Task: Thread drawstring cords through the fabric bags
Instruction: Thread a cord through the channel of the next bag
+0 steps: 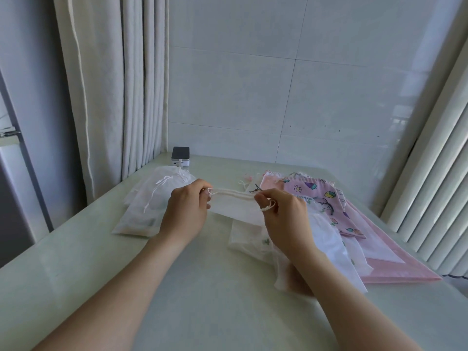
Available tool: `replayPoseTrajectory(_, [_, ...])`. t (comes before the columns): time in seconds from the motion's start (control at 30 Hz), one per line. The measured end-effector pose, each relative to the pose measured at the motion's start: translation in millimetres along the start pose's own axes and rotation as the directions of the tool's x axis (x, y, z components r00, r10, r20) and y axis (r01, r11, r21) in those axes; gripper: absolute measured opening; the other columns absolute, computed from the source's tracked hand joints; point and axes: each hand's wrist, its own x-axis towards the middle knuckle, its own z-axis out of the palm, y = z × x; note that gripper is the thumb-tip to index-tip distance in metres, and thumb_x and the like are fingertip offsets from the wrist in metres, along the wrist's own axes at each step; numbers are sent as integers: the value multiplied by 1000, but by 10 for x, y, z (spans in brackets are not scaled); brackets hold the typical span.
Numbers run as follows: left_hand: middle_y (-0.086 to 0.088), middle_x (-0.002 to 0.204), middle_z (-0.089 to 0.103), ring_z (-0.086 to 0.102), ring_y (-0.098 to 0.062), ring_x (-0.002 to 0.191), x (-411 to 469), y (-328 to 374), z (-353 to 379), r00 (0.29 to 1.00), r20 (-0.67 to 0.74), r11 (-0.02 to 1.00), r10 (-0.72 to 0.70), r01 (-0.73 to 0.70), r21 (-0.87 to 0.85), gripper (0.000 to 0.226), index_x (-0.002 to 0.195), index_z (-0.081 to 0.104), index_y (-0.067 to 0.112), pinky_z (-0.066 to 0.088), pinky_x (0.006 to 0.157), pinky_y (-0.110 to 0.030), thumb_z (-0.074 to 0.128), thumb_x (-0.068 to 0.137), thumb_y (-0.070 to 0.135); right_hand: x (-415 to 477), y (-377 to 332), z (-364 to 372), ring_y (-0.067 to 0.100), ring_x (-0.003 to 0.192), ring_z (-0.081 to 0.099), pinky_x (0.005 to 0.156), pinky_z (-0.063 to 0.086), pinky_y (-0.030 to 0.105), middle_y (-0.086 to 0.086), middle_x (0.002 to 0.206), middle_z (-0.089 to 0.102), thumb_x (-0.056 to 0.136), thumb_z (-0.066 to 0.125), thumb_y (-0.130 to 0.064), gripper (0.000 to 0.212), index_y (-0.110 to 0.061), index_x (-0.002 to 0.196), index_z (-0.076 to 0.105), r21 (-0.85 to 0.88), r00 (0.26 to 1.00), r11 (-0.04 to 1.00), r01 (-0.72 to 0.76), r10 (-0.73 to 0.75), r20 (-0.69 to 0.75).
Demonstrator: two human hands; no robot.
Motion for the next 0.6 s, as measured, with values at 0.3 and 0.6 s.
replayPoseTrajectory(0.3, [-3, 78, 55, 47, -23, 75, 35, 145, -99, 918, 48, 910, -393, 396, -121, 24, 79, 47, 12, 32, 60, -35, 40, 101, 18, 34, -86, -66, 19, 47, 59, 49, 48, 31, 7, 65, 72, 111, 46, -26, 34, -11, 99, 73, 451, 923, 807, -382, 361, 136])
replayPoseTrajectory(0.6, [-2, 65, 40, 48, -17, 50, 102, 81, -57, 804, 151, 684, -575, 573, -452, 33, 75, 40, 15, 52, 67, -34, 45, 105, 29, 40, -220, -174, 24, 64, 74, 52, 56, 27, 8, 94, 79, 115, 32, -34, 41, -10, 118, 64, 824, 782, 269, -499, 548, 295])
